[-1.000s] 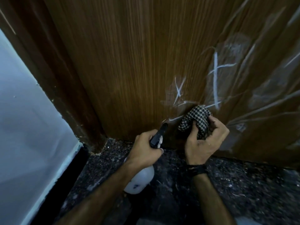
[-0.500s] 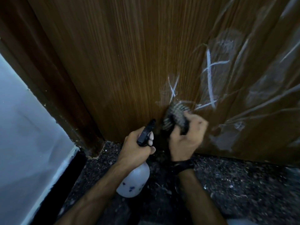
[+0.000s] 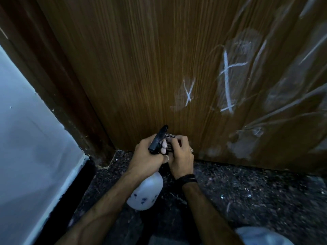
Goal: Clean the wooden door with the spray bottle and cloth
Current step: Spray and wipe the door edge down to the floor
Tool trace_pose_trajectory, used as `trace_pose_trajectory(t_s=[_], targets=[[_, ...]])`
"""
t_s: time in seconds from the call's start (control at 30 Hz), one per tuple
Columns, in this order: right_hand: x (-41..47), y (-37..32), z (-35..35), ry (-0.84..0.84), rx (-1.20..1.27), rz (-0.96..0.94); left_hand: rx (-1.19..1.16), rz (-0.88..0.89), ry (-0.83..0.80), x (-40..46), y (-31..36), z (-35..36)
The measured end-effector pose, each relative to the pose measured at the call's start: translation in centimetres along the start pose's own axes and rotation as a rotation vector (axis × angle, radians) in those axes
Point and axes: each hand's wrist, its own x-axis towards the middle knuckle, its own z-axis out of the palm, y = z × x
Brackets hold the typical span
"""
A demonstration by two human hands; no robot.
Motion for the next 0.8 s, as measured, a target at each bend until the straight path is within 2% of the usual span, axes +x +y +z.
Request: trace_pose_trajectory(t_s=[0.1,0.17,0.23,0.57,0.8], targets=[[1.7,-1.4,-1.8,0.327,0.170,0.150,0.010,0.001,-0.015,-0.2,-0.1,-0.1],[3.2,-1.5,-3.9,0.565,0.199,0.221,0.023,0.009,-0.032,-0.2,-0.1,-0.2],[4.1,-0.9,-5.3,0.658,0.180,0.212,0.023,0.019,-0.041,-0.1,0.0,-0.5],[2.8,-1.3,-4.1,0.525,0.220,0.267,0.018,0.040,-0.049,1.0,3.2,0.3],[3.3,-1.9,-4.7,0.571,0.323,0.324,0.126,0.057,-0.077,1.4,5.5,0.4]])
